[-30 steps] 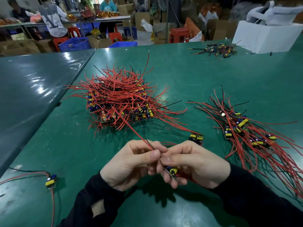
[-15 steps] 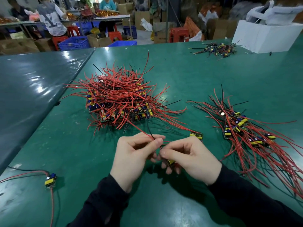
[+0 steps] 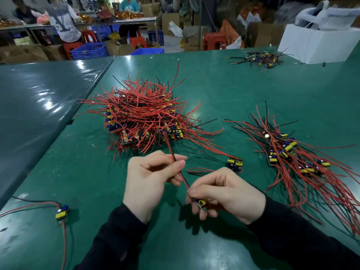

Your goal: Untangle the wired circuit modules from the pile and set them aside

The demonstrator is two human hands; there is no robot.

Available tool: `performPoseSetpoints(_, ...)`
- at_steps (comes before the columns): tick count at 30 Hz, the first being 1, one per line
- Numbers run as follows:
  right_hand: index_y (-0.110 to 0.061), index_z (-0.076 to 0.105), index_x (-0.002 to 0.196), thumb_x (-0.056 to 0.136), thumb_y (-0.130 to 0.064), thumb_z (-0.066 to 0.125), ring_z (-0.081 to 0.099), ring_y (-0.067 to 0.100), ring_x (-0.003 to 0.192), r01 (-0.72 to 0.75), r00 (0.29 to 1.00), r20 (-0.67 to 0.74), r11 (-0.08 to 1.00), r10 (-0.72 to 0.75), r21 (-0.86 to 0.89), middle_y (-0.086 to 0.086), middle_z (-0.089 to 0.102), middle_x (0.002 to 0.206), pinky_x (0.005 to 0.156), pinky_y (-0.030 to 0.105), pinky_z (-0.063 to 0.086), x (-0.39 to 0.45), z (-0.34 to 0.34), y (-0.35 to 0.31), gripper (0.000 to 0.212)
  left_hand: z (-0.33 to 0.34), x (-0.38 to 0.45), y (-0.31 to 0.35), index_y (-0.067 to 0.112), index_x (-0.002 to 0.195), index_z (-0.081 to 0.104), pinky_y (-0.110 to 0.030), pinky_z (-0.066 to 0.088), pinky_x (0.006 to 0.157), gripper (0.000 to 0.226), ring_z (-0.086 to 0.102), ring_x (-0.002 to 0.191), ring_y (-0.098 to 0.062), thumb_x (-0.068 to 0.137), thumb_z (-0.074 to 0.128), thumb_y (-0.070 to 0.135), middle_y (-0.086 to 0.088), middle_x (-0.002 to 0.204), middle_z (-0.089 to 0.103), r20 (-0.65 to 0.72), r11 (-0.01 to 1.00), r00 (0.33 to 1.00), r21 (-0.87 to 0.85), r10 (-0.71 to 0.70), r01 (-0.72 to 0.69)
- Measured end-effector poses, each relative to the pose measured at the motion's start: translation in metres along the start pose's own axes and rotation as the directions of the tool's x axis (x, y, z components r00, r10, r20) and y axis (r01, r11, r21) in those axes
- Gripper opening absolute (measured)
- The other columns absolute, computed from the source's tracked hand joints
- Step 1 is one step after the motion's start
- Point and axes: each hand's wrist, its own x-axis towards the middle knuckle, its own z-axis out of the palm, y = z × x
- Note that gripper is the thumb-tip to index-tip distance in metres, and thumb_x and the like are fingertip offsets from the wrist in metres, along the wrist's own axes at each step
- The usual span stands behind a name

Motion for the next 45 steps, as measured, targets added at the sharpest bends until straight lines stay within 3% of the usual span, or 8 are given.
performPoseSetpoints(4, -0.007, 0.068, 0.069, 0.089, 0.001, 0.054, 0.058, 0.008, 0.043, -0.021, 1.0, -0.018, 0.996, 0.02, -0.083, 0.001, 0.063, 0.054, 0.039, 0.014, 0.038, 0.001, -0.001, 0.001, 0.026, 0.006, -0.005, -0.004, 0.005, 0.07, 0.075, -0.018, 0.045, 0.044, 0.015, 0.055, 0.041, -0.013, 0.075, 0.07, -0.007, -0.004, 0.058, 0.062, -0.028, 0.971, 0.989, 0.197, 0.142, -0.134)
performPoseSetpoints(12, -0.013, 0.07, 0.062, 0.077, -0.016, 0.056, 0.055, 0.006, 0.041, -0.099, 0.986, 0.147, 0.984, 0.077, 0.15, 0.002, 0.063, 0.054, 0.038, 0.012, 0.036, 0.0, 0.0, 0.001, 0.021, -0.014, 0.008, 0.015, 0.013, 0.075, 0.078, -0.007, 0.042, 0.042, 0.018, 0.052, 0.044, 0.0, 0.065, 0.063, 0.013, 0.001, 0.061, 0.065, 0.092, 0.821, 0.935, -0.455, -0.343, 0.345)
performPoseSetpoints(19, -0.013, 0.07, 0.064, 0.079, -0.015, 0.056, 0.056, 0.007, 0.042, -0.078, 0.987, 0.149, 0.99, 0.06, 0.12, 0.002, 0.063, 0.055, 0.039, 0.012, 0.037, 0.001, 0.002, 0.004, 0.021, -0.006, 0.001, 0.002, 0.006, 0.069, 0.073, -0.017, 0.044, 0.045, 0.019, 0.054, 0.044, -0.01, 0.077, 0.067, -0.01, -0.003, 0.057, 0.064, -0.182, 0.958, 0.954, 0.206, 0.238, -0.2)
performPoseSetpoints(27, -0.015, 0.071, 0.063, 0.08, -0.015, 0.054, 0.055, 0.005, 0.042, -0.127, 0.967, 0.237, 0.983, 0.093, 0.135, -0.001, 0.063, 0.054, 0.039, 0.011, 0.037, -0.002, 0.0, 0.002, 0.024, -0.016, 0.008, 0.017, 0.012, 0.072, 0.078, -0.007, 0.042, 0.04, 0.016, 0.052, 0.042, -0.001, 0.065, 0.065, 0.015, -0.002, 0.059, 0.066, -0.004, 0.856, 0.943, -0.421, -0.334, 0.302)
performPoseSetpoints(32, -0.015, 0.071, 0.065, 0.082, -0.014, 0.053, 0.056, 0.004, 0.042, -0.121, 0.964, 0.251, 0.983, 0.083, 0.139, -0.001, 0.064, 0.055, 0.039, 0.011, 0.037, -0.001, 0.0, 0.001, 0.024, -0.01, 0.004, 0.011, 0.007, 0.071, 0.074, -0.014, 0.04, 0.038, 0.014, 0.051, 0.039, -0.008, 0.076, 0.067, -0.004, -0.008, 0.055, 0.064, -0.21, 0.992, 0.977, -0.126, -0.032, 0.006)
performPoseSetpoints(36, -0.015, 0.072, 0.064, 0.08, -0.015, 0.054, 0.057, 0.005, 0.042, -0.138, 0.966, 0.234, 0.983, 0.108, 0.117, -0.001, 0.064, 0.055, 0.039, 0.011, 0.038, -0.001, -0.001, 0.003, 0.024, -0.004, 0.001, 0.003, 0.017, 0.074, 0.072, -0.019, 0.042, 0.038, 0.022, 0.054, 0.038, -0.01, 0.079, 0.069, -0.004, -0.006, 0.056, 0.065, -0.255, 0.928, 0.915, 0.287, 0.313, -0.237)
performPoseSetpoints(42, -0.015, 0.072, 0.066, 0.082, -0.014, 0.053, 0.057, 0.004, 0.043, -0.154, 0.952, 0.282, 0.981, 0.115, 0.12, -0.001, 0.065, 0.056, 0.039, 0.011, 0.039, -0.003, 0.0, 0.001, 0.024, -0.014, 0.006, 0.013, 0.007, 0.071, 0.076, -0.012, 0.039, 0.04, 0.009, 0.052, 0.043, -0.007, 0.07, 0.068, 0.01, -0.009, 0.06, 0.067, -0.144, 0.962, 0.987, -0.272, -0.076, 0.035)
performPoseSetpoints(45, -0.016, 0.071, 0.067, 0.083, -0.013, 0.053, 0.057, 0.004, 0.044, -0.156, 0.947, 0.301, 0.98, 0.114, 0.12, -0.002, 0.065, 0.057, 0.04, 0.011, 0.039, -0.003, 0.0, 0.002, 0.024, -0.012, 0.005, 0.013, 0.006, 0.07, 0.074, -0.014, 0.04, 0.04, 0.007, 0.052, 0.041, -0.008, 0.073, 0.069, 0.006, -0.009, 0.056, 0.066, -0.174, 0.98, 0.985, -0.196, -0.009, -0.026)
